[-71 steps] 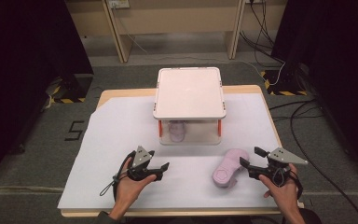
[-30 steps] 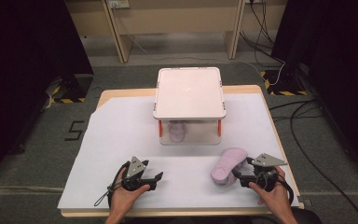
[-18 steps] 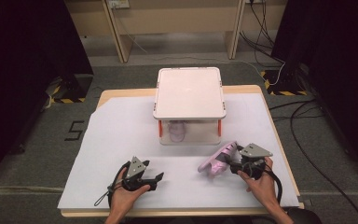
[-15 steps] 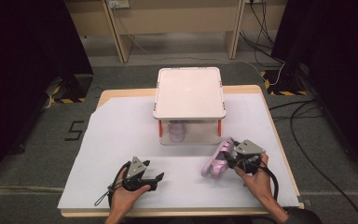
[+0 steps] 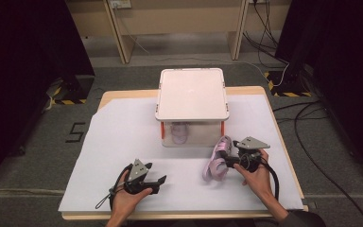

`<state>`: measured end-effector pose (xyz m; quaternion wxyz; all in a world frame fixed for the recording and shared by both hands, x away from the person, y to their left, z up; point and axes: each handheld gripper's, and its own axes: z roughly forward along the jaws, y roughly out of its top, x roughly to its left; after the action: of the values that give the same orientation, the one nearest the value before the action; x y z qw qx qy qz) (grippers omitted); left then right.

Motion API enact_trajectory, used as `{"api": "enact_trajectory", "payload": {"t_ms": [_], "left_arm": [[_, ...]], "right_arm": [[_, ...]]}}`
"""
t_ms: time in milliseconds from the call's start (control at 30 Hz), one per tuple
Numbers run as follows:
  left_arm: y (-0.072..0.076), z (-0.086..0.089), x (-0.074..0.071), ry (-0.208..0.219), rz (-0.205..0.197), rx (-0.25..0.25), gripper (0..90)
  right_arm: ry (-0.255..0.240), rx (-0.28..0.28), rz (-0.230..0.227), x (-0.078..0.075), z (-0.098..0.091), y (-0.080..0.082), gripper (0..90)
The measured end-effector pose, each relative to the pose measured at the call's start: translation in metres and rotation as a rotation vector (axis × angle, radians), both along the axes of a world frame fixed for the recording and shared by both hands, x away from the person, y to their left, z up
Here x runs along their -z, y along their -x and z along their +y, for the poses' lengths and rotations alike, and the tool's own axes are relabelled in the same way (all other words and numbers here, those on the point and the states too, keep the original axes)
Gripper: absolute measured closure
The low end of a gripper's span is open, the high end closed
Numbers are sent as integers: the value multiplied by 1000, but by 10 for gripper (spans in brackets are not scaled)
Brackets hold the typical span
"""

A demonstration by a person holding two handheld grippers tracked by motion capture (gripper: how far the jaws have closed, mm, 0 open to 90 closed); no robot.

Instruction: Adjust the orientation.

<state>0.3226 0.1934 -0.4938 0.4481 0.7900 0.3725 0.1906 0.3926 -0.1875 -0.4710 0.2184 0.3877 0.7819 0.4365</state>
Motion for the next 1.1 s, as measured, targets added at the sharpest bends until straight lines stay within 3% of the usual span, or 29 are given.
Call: {"api": "enact_trajectory", "payload": {"t_ms": [200,433,567,700,767,900,1033,1100], "left_arm": [[0,-1,0,8,-5,12,248],[1,1,-3,15,-24,3,248],[1,1,-3,19,-25,3,248],[1,2,-3,20,-23,3,248],[2,2,-4,21,-26,4,248],[2,2,-4,25,-30,5,248],[2,1,-4,21,-29,11,248],[3,1,-5,20,-31,12,248]], "right_arm": [[-42,3,16,1,2,-4,300],[-41,8,12,0,5,-5,293],[-10,19,-1,-2,7,-3,307],[51,7,-26,-7,10,0,314],[46,5,-25,-8,10,1,324],[-19,-12,-13,-16,7,3,268],[16,-21,-6,-13,7,4,255],[4,-27,2,-11,8,4,254]]}}
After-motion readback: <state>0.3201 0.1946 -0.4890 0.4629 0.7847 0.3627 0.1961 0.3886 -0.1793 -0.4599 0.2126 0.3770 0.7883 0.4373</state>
